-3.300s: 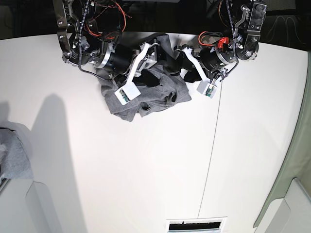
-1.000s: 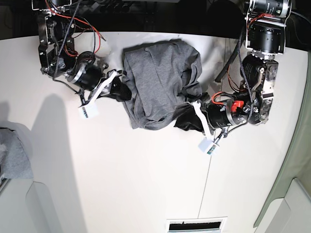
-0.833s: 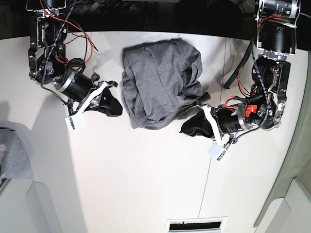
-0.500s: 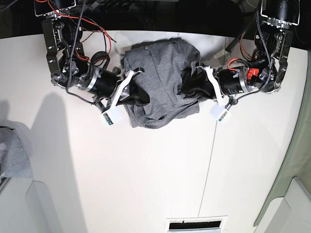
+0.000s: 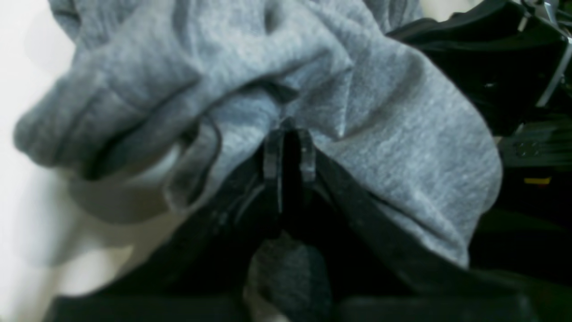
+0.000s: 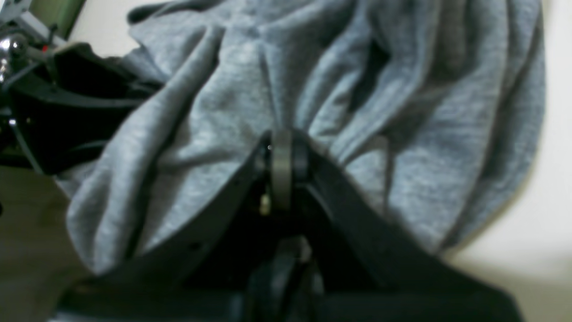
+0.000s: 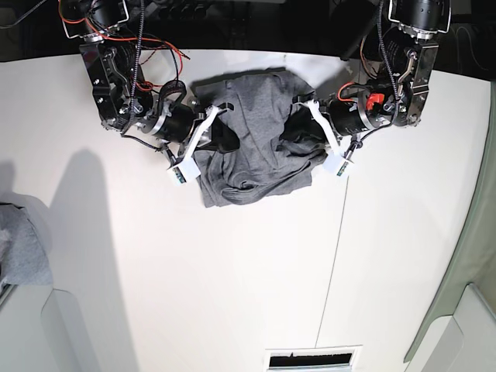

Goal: Layout the t-shirt on the table in an organized manner, then fold the t-shirt properly
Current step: 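Grasp the bundled shirt sides with both grippers and press them inward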

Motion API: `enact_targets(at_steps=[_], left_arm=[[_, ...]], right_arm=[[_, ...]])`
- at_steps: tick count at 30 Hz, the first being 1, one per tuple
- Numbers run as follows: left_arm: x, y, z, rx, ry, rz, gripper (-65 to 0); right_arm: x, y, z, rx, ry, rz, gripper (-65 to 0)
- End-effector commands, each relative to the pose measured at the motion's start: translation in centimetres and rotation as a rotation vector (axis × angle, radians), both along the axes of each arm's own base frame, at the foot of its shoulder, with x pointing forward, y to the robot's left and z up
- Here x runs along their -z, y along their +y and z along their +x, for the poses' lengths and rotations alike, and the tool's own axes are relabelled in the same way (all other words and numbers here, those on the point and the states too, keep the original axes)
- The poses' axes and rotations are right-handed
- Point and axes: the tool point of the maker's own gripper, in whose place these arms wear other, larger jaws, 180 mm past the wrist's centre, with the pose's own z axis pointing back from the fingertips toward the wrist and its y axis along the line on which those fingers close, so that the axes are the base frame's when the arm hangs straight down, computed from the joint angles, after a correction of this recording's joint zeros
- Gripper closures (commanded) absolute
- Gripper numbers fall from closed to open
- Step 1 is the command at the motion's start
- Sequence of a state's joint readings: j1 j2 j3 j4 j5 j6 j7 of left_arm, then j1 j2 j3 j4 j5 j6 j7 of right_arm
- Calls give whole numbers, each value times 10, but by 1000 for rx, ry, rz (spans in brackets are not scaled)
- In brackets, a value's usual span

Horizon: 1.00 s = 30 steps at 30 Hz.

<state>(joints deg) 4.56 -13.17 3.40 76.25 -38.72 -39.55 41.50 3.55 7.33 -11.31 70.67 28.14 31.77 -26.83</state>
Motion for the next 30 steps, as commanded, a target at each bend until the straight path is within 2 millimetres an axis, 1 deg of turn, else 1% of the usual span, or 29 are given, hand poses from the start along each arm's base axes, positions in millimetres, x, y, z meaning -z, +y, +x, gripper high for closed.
enact_targets(at_steps=[1,5,7,8,10,14,17,20,22,25,27,30], left_arm=[[-21,-4,16,9,-59,-31,-51],[-59,-17,24,64,-138,-56,-51],[-74,-21,28,78,-189,-56,-51],[-79,-21,30,81,-204,-52,-51],[-82,-18,29,82,-199,-51,-51],[-86,-20,20,69,-153,-125,-51],[-86,-18,7,56,-134,-150,-51],[-83,-13,-7,35,-121,-148,-51],[-77,-9,-17,16,-99,-148,-51],[-62,-3,-31,-3,-85,-101,-51],[-54,2,-36,-17,-95,-65,-51],[-48,8,-37,-27,-122,-17,-51]], right_arm=[[-23,4,15,3,-67,39,0],[-64,13,28,-21,-182,62,0],[-82,16,33,-27,-235,75,0],[-88,17,34,-31,-253,78,0],[-91,19,32,-52,-250,62,0],[-78,23,18,-95,-178,30,0],[-71,25,3,-95,-128,55,0],[-59,25,-14,-96,-85,57,0],[-50,23,-24,-100,-63,38,0],[-29,16,-34,-113,-38,-36,0],[-17,12,-38,-108,-29,-67,0],[-2,8,-40,-86,-6,-72,0]])
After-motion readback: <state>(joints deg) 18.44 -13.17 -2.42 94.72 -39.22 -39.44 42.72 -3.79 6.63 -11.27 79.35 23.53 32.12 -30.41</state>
